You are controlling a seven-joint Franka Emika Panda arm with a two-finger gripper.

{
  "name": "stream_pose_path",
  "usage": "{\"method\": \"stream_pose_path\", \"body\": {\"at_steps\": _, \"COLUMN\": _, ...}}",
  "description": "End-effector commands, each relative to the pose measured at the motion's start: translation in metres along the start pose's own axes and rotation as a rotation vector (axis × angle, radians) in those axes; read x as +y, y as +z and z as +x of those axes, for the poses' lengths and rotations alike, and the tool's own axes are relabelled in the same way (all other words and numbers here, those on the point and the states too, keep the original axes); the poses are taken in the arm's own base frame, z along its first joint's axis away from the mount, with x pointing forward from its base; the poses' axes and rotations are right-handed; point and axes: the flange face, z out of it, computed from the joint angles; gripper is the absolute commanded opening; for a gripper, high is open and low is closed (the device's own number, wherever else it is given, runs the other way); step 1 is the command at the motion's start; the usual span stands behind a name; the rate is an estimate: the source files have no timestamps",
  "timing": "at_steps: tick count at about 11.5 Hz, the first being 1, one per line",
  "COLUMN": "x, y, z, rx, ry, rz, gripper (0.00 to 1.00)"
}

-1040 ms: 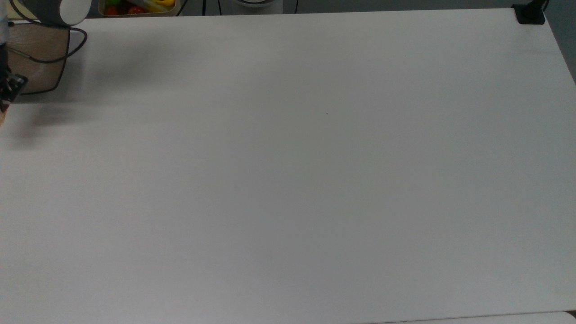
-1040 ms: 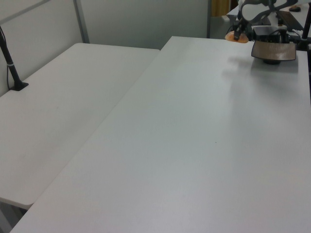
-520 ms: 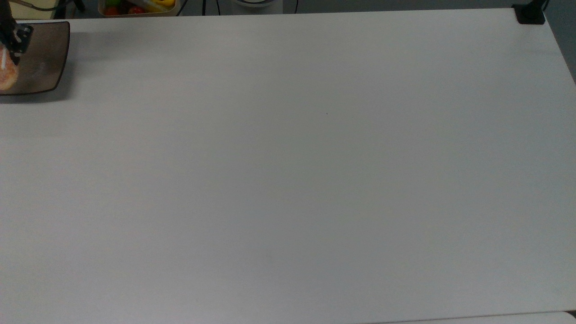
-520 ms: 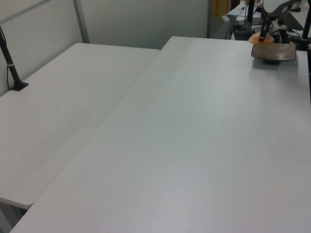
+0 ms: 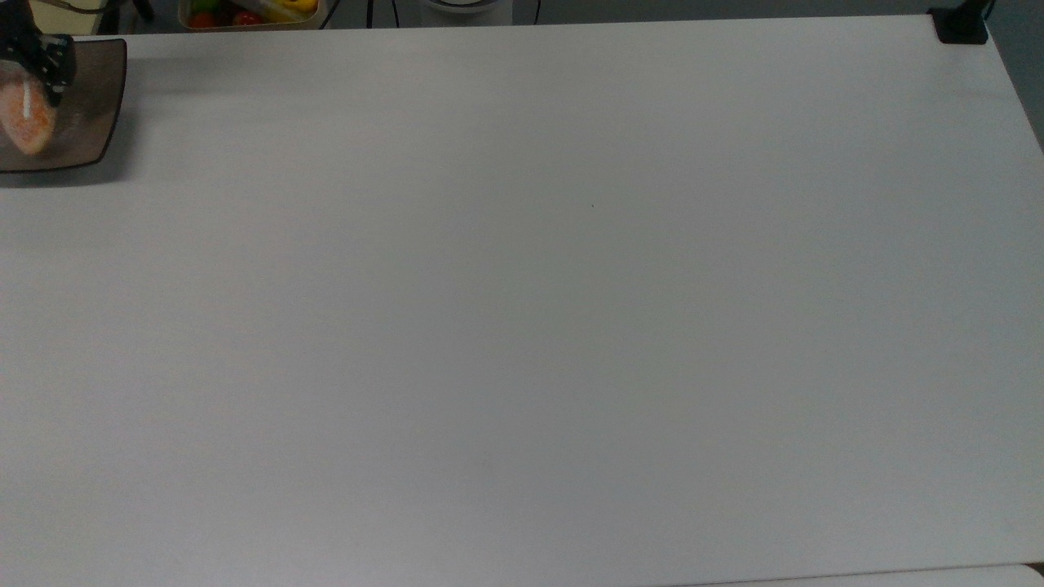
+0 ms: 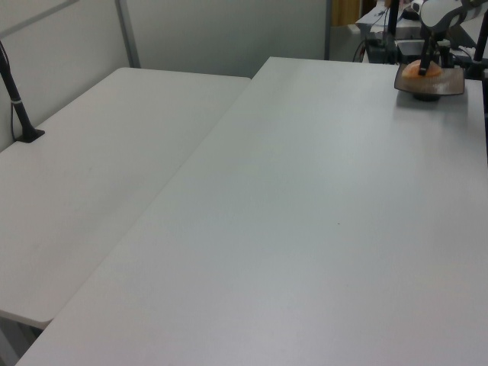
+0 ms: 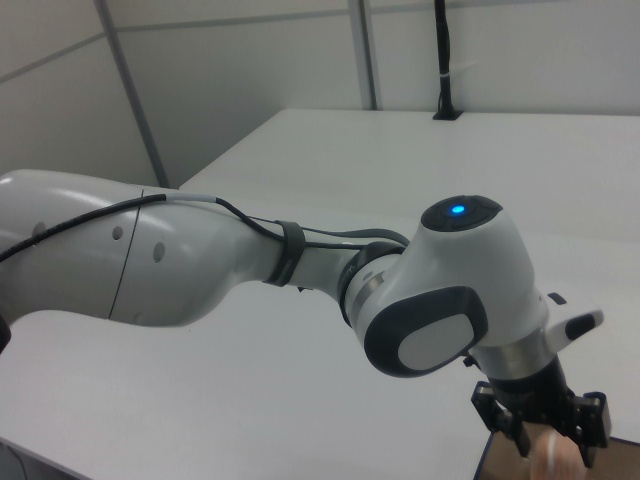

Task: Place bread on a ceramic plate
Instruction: 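Lower the bread roll onto the plate and open the gripper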

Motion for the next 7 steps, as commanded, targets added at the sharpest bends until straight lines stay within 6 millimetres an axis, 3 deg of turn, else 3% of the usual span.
{"method": "stream_pose_path", "body": {"at_steps": 1, "x": -0.004, "y": 0.003, "z": -0.001, "rx": 0.003, "ry": -0.023, "rz": 0.008, "gripper": 1.0}}
{"method": "stream_pose_path", "body": {"at_steps": 5, "x": -0.009, "y": -0.005, "z": 0.008, "rx": 0.012, "ry": -0.013, "rz": 0.01, "gripper": 1.0}}
{"method": "stream_pose_path", "body": {"at_steps": 7, "x": -0.019, "y": -0.029, "z": 0.029, "rx": 0.067, "ry": 0.052, "rz": 0.015, "gripper": 1.0}}
